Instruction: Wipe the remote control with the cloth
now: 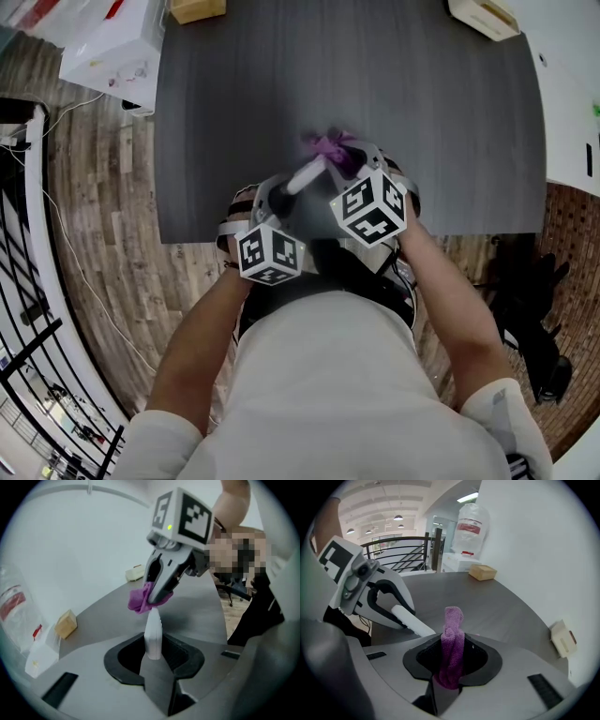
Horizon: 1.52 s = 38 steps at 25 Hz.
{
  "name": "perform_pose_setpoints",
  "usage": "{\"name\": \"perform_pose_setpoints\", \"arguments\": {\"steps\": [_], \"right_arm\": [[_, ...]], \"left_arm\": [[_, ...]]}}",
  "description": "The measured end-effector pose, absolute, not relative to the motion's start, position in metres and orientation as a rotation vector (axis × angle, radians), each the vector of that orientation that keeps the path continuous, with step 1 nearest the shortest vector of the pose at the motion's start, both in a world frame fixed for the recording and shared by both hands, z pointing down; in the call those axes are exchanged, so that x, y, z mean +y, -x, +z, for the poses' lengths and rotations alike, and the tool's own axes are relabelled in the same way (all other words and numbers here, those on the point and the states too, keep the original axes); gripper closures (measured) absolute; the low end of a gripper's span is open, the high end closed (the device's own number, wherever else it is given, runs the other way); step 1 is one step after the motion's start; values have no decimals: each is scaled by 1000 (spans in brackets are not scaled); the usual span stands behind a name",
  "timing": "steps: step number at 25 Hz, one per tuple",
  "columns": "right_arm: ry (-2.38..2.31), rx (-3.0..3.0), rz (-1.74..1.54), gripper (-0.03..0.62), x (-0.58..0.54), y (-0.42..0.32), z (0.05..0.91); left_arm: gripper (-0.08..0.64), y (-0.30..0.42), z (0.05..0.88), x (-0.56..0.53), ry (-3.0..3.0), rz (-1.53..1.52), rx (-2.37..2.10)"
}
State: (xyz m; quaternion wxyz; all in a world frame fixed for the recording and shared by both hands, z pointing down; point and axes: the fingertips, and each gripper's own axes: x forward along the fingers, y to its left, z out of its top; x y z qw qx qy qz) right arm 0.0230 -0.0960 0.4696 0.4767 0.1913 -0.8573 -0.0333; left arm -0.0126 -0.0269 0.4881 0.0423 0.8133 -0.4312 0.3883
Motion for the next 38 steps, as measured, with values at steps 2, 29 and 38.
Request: {"name": "perform_pose_setpoints", "arguments": {"steps": [2,29,38], "right_arm": [[-470,-2079,-50,492,-98,-27,471],[-318,-2406,391,492,-36,16,404],[-690,-2430,306,492,-121,-54,372]], "left_arm": [[454,6,481,-29,-2528,1222,-1305],[460,18,499,-29,-2234,731,-1174],[462,46,416,-10,-1946,-360,-682]]}}
